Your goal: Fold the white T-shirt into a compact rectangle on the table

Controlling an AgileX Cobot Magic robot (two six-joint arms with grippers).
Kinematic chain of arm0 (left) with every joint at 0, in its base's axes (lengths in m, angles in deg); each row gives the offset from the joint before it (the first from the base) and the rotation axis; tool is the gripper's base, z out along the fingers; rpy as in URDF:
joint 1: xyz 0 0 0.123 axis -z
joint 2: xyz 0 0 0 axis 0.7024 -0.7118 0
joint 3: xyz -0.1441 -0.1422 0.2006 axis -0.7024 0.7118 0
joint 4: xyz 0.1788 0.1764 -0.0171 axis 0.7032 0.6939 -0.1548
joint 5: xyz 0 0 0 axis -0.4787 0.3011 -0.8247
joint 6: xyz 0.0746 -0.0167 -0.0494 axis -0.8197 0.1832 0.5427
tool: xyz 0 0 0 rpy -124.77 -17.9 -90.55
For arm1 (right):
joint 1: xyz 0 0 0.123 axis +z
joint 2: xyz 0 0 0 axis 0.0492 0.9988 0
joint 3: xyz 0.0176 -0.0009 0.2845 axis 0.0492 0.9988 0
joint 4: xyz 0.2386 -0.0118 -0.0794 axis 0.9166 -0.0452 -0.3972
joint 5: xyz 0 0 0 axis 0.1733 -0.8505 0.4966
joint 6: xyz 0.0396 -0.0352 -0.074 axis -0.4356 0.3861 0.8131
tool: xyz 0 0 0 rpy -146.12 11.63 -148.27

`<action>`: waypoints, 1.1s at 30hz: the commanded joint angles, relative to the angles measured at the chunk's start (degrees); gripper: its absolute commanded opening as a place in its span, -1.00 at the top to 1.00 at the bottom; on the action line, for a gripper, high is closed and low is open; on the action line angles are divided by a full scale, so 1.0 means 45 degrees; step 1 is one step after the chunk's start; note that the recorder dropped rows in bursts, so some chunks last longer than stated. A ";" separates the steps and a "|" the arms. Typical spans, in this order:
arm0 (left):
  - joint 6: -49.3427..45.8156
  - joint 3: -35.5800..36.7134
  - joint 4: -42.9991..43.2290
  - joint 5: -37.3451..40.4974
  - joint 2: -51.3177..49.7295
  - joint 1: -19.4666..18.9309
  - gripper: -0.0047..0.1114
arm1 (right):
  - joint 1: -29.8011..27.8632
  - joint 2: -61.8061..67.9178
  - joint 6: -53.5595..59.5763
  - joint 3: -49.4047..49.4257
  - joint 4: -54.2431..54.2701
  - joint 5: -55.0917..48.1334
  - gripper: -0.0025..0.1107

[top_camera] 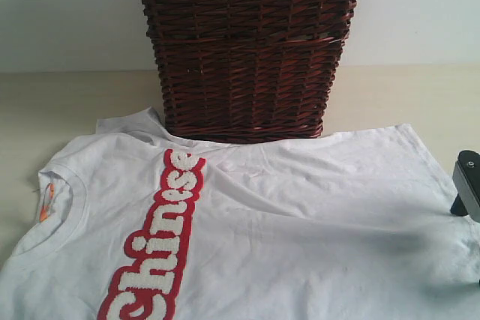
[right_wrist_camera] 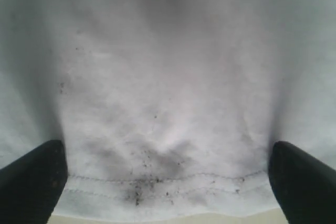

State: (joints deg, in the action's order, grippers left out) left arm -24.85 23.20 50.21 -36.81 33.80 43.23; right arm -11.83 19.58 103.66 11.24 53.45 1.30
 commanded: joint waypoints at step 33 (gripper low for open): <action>-0.0004 -0.0035 -0.0029 -0.0084 -0.0065 0.0058 0.92 | -0.0039 0.0647 -0.0593 0.0243 -0.2948 0.0145 0.96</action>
State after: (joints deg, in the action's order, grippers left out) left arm -24.85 23.20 50.21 -36.81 33.80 43.23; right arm -11.83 19.87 101.28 11.10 47.07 -0.52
